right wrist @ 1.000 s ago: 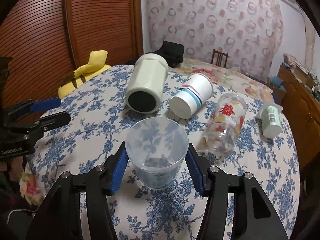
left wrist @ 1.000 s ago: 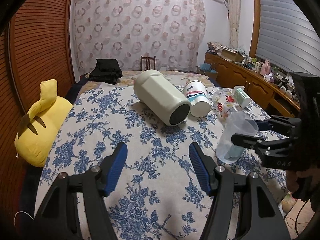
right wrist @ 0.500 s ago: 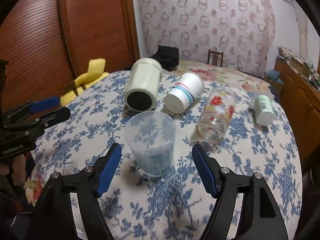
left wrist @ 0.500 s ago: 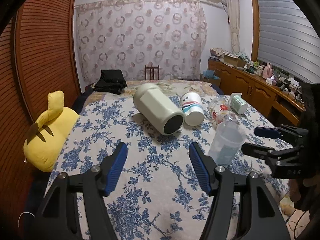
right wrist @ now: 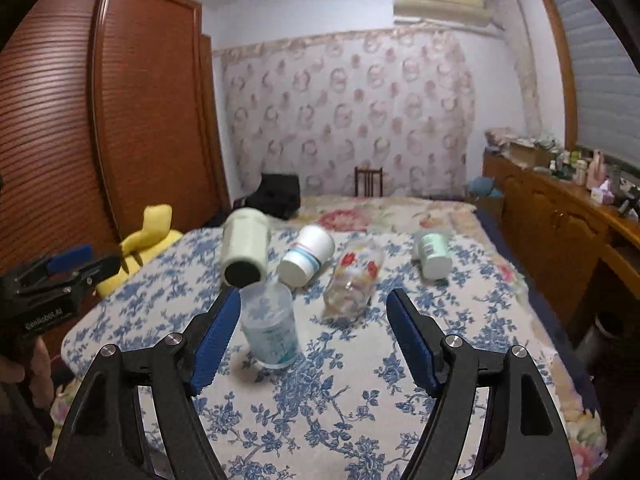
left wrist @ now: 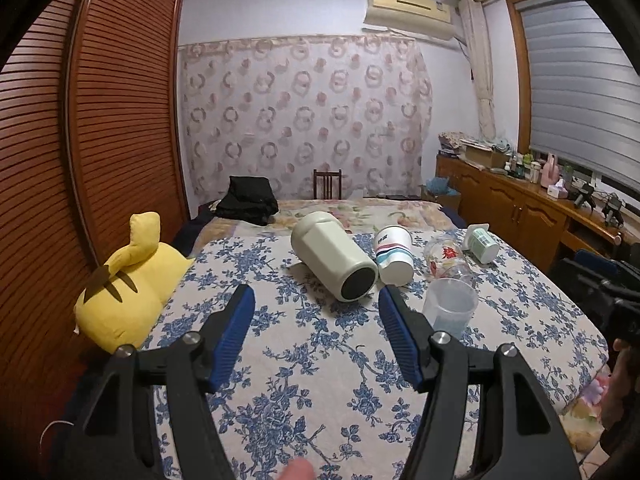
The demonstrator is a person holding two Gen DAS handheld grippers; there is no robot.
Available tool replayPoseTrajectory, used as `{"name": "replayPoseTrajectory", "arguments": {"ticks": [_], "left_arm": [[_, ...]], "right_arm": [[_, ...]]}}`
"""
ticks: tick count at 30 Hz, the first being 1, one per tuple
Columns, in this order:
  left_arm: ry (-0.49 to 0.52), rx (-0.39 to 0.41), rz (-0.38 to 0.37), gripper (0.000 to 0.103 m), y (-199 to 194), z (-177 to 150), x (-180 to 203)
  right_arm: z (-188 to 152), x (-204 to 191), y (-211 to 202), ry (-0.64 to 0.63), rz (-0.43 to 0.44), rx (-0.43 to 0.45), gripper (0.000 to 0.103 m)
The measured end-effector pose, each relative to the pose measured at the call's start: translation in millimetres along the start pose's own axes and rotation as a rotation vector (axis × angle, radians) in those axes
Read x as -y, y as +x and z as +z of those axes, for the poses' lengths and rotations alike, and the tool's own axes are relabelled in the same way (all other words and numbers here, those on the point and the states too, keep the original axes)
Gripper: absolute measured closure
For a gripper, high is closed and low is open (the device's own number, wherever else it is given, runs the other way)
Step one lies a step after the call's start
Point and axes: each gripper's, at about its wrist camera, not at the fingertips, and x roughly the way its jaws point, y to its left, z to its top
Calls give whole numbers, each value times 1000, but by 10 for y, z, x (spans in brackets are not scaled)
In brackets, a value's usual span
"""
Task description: Flip cup upright
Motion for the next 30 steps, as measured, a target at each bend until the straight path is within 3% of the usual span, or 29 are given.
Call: {"name": "replayPoseTrajectory", "arguments": {"ticks": [30], "left_arm": [[6,0,17,38,-2,-58,1]], "right_arm": [[-85,-45,-22,16,-4,7,26]]}}
